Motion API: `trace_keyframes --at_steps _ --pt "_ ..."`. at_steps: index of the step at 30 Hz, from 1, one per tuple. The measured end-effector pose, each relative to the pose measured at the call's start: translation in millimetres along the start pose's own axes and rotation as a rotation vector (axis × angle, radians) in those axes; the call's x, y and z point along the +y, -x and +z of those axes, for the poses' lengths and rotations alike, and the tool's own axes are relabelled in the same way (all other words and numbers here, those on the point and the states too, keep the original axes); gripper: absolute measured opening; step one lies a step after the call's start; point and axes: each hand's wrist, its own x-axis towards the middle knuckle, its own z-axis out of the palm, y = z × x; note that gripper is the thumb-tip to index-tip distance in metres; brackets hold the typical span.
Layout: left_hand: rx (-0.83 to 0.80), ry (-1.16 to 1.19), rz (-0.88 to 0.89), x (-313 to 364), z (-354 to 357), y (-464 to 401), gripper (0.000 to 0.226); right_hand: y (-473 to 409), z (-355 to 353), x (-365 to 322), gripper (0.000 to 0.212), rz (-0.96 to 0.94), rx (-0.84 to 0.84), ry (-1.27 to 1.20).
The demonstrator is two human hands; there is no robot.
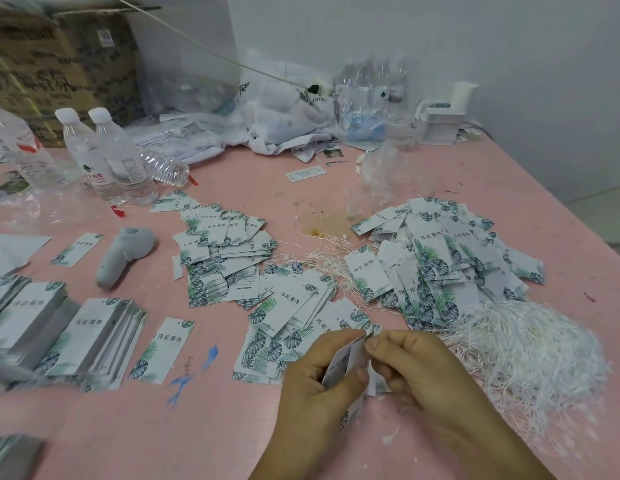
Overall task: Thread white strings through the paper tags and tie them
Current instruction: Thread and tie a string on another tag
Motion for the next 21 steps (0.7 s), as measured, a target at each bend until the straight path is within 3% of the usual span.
trace_keyframes --at_steps 3,6,10,13,17,21 --pt "-0.021 -0.019 0.006 0 -1 0 0.038 1 -1 1 0.030 0.003 -0.001 -0.026" --pt "-0.022 0.000 -0.022 0 -2 -1 0.040 0 2 3 0.028 -0.105 0.072 0.096" --pt "-0.038 0.197 -0.108 3 0 0 0.045 -1 7 7 0.012 -0.281 0.221 0.154" --pt "-0.055 0.428 -0.203 9 3 0 0.049 -1 9 12 0.016 -0.313 0.195 0.084" --pt "0.046 0.716 -0.454 12 1 0 0.060 -4 5 14 0.015 -0.218 0.098 -0.066" --pt "0.033 0.763 -0.475 15 0 -2 0.055 -7 -1 13 0.020 -0.116 -0.033 -0.272"
